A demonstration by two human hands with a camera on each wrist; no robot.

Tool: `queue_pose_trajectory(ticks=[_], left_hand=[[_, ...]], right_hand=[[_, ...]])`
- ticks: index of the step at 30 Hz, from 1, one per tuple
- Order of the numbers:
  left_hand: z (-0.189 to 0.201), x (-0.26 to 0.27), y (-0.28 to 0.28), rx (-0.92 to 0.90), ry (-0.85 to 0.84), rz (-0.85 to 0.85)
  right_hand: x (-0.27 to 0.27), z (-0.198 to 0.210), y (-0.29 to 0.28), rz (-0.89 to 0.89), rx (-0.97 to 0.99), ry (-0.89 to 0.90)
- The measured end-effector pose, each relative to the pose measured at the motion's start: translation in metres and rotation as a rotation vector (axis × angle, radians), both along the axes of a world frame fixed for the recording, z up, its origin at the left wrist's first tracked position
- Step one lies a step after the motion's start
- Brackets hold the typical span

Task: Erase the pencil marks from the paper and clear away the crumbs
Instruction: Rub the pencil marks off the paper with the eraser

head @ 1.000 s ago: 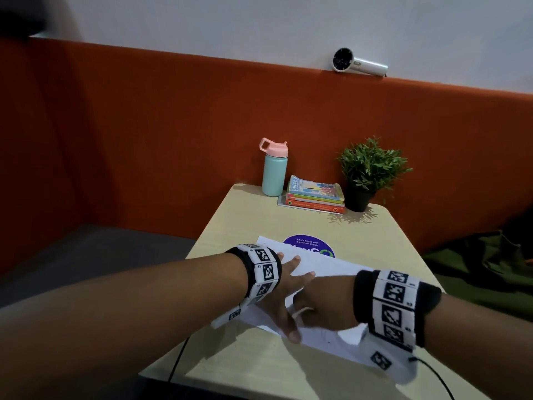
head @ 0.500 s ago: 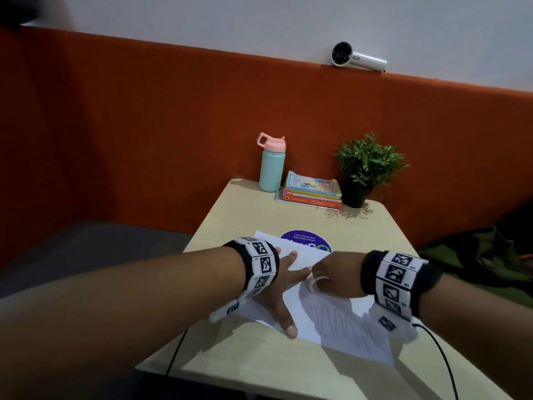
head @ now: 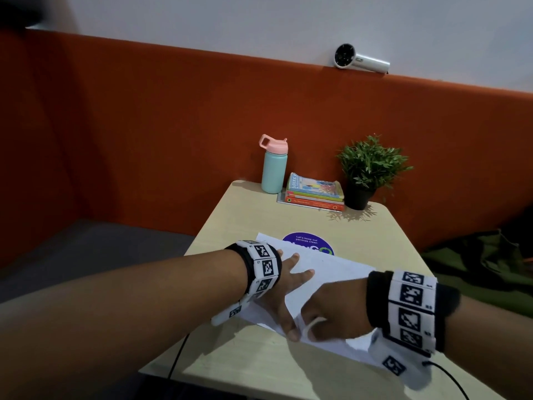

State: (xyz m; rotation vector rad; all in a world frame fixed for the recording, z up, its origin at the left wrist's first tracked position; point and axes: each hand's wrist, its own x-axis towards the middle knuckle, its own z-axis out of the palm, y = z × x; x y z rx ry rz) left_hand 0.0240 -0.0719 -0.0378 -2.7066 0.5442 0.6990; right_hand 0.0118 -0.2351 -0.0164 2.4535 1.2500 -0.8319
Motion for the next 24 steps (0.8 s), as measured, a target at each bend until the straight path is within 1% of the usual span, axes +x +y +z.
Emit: queue_pose_trajectory(ticks=[2, 5, 7, 10, 11, 12, 15, 16, 17, 20, 21, 22, 24], left_hand=[[0.001, 0.0, 0.0, -0.002, 0.009, -0.001], [0.001, 0.001, 0.002, 0.001, 0.023, 0.002], [0.001, 0.001, 0.002, 0.005, 0.023, 0.007], [0.002, 0.0, 0.0, -0.005, 0.02, 0.008], [0.001, 0.0, 0.0, -0.006, 0.018, 0.006], [0.0, 0.0, 0.0, -0.004, 0.017, 0.003], [-0.003, 0.003, 0.002, -0.004, 0.008, -0.002], [-0.003, 0.002, 0.003, -0.002, 0.007, -0.002], [-0.002, 0.002, 0.003, 0.001, 0.006, 0.0], [0.0, 0.0, 0.001, 0.0, 0.007, 0.004], [0.0, 0.0, 0.001, -0.001, 0.007, 0.005], [-0.001, 0.001, 0.001, -0.001, 0.006, 0.004], [-0.004, 0.003, 0.002, -0.003, 0.002, -0.002]], right_hand=[[0.012, 0.003, 0.0, -0.035, -0.005, -0.034], [0.038, 0.01, -0.007, -0.133, 0.011, -0.188], [0.032, 0.007, -0.009, -0.114, 0.005, -0.156], [0.003, -0.002, -0.006, -0.049, 0.022, 0.022], [0.003, -0.001, -0.006, -0.055, 0.014, 0.039], [0.01, 0.0, -0.007, -0.073, 0.012, 0.017], [0.036, 0.009, -0.011, -0.147, 0.022, -0.125], [0.037, 0.008, -0.012, -0.155, 0.027, -0.14], [0.032, 0.006, -0.011, -0.142, 0.034, -0.124], [0.002, 0.0, -0.005, -0.066, 0.027, 0.027], [-0.001, 0.001, -0.004, -0.063, 0.022, 0.058], [0.004, 0.002, -0.005, -0.068, 0.017, 0.049], [0.028, 0.005, -0.009, -0.145, 0.02, -0.063]])
